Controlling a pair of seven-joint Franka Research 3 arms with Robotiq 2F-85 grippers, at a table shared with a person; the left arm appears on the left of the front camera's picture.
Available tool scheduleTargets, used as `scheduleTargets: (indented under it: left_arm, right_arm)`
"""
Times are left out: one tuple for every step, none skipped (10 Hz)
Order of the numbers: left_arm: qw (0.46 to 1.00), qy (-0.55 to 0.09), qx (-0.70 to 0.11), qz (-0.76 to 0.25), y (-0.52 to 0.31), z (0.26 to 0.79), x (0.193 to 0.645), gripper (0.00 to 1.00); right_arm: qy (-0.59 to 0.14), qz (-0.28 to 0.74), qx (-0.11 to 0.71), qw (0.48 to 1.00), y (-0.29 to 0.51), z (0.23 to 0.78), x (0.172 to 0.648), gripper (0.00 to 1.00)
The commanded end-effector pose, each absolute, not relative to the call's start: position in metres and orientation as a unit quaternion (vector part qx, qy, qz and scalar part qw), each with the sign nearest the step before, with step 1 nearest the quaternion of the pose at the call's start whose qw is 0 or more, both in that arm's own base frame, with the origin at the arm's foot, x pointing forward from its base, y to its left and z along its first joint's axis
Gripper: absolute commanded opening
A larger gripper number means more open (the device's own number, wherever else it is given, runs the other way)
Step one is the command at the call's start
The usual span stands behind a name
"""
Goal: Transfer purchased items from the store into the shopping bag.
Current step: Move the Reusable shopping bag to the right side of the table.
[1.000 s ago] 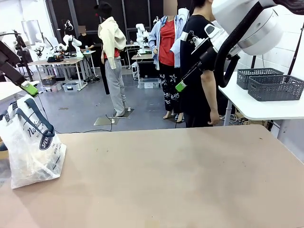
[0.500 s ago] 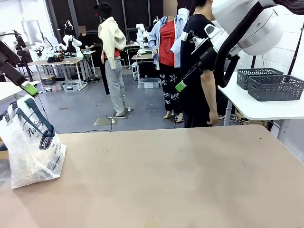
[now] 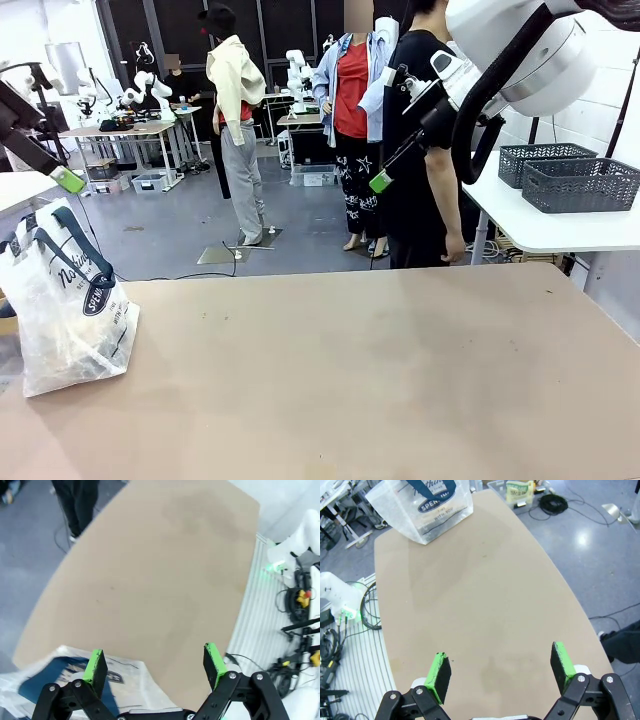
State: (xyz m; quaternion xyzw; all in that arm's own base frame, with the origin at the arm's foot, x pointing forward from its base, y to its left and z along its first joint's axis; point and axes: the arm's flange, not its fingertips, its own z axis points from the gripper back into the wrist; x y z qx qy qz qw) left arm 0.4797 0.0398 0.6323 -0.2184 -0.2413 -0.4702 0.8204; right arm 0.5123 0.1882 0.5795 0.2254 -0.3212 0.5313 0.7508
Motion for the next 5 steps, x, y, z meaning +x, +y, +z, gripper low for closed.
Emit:
scheduleTargets:
  left_arm:
    - [0.777, -0.299, -0.231, -0.503, 0.0378, 0.6152, 0.4744, 1.00]
    - [0.768, -0.311, -0.229, -0.511, 0.0369, 0.6145, 0.4748, 1.00]
    - [0.771, -0.303, -0.233, -0.508, 0.0383, 0.6138, 0.4749, 1.00]
    - [0.773, -0.290, -0.253, -0.504, 0.0409, 0.6142, 0.4751, 1.00]
    - [0.781, -0.296, -0.221, -0.504, 0.0385, 0.6206, 0.4808, 1.00]
  right_arm:
    - [-0.318, 0.533, 0.219, 0.753, 0.1882, 0.5797, 0.5124, 1.00]
    - [-0.318, 0.533, 0.219, 0.753, 0.1882, 0.5797, 0.5124, 1.00]
    - [-0.318, 0.533, 0.219, 0.753, 0.1882, 0.5797, 0.5124, 1.00]
    - [-0.318, 0.533, 0.219, 0.753, 0.1882, 0.5797, 0.5124, 1.00]
    - [-0.318, 0.533, 0.219, 0.753, 0.1882, 0.5797, 0.5124, 1.00]
